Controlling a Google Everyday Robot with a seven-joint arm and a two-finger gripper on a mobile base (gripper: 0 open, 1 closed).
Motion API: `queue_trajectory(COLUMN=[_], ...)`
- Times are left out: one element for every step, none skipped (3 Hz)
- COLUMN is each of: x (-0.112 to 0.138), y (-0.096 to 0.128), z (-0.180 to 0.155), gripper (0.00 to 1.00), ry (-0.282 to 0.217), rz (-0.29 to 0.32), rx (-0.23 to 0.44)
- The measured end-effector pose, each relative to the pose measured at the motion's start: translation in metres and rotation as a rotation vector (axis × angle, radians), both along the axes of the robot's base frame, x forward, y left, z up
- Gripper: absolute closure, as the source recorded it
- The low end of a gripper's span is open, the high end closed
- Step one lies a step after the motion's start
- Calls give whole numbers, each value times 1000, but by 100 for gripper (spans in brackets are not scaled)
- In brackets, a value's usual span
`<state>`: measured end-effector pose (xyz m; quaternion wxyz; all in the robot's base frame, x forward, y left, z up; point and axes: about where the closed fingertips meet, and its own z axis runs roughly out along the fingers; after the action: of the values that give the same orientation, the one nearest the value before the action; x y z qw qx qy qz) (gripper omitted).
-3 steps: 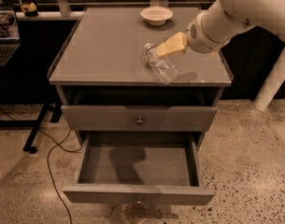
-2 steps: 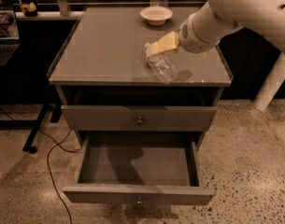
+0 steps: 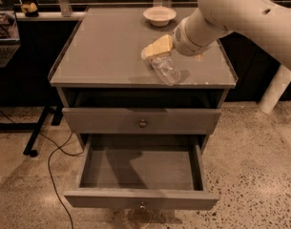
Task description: Place water bottle into middle drawer
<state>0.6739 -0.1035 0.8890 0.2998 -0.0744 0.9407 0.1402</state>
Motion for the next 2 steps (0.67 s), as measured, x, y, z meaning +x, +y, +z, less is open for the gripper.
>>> queue_trajectory(x=[2, 3], y=[6, 8], z=[-13, -27], gripper=[0, 0], ry=[19, 38], rz=[-5, -11], rx=[-4, -11])
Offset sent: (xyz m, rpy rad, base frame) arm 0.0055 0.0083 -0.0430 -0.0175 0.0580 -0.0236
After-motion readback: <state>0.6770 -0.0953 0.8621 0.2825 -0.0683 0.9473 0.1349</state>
